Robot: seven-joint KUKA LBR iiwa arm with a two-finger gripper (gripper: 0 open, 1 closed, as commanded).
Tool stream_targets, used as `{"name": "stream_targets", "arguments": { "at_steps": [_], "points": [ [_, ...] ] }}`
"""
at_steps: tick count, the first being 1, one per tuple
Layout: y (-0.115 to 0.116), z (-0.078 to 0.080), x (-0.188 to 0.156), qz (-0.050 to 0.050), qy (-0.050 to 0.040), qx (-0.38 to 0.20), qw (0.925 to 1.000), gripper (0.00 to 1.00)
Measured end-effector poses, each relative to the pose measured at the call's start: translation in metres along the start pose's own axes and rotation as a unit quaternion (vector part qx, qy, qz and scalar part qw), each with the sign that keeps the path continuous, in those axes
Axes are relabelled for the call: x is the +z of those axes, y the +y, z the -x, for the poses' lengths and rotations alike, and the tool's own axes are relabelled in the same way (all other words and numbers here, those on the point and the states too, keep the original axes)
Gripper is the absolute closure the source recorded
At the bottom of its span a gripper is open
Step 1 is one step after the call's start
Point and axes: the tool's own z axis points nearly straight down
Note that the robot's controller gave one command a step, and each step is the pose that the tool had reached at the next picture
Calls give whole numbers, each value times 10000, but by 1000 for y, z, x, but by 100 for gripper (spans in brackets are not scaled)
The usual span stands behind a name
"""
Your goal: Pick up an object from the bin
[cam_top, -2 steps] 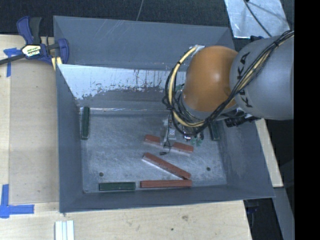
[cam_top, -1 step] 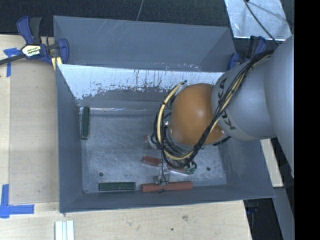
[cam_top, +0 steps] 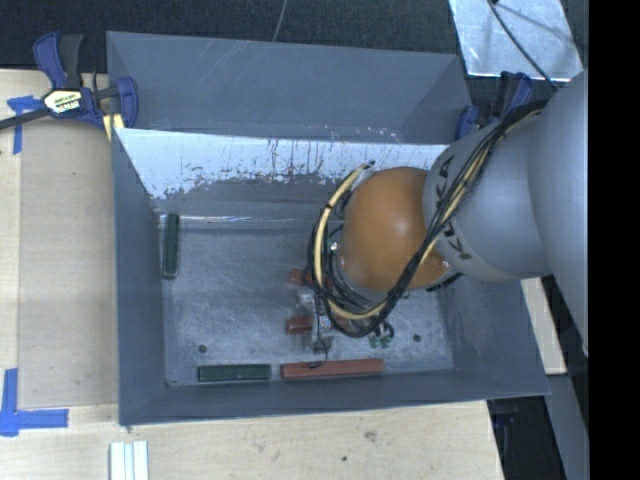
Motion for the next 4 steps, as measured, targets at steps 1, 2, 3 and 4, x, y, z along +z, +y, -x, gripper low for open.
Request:
{"name": "stream_targets", "arguments": {
  "at_steps": [1, 2, 3, 4],
  "points": [
    [0, 0, 0, 0, 0, 1, 10000, 100],
    [2, -4, 1, -7, -4, -442, 9990, 100],
    [3, -6, 1, -6, -8, -741, 9973, 100],
    [5, -6, -32, -7, -13, -1369, 9906, 100]
  ]
}}
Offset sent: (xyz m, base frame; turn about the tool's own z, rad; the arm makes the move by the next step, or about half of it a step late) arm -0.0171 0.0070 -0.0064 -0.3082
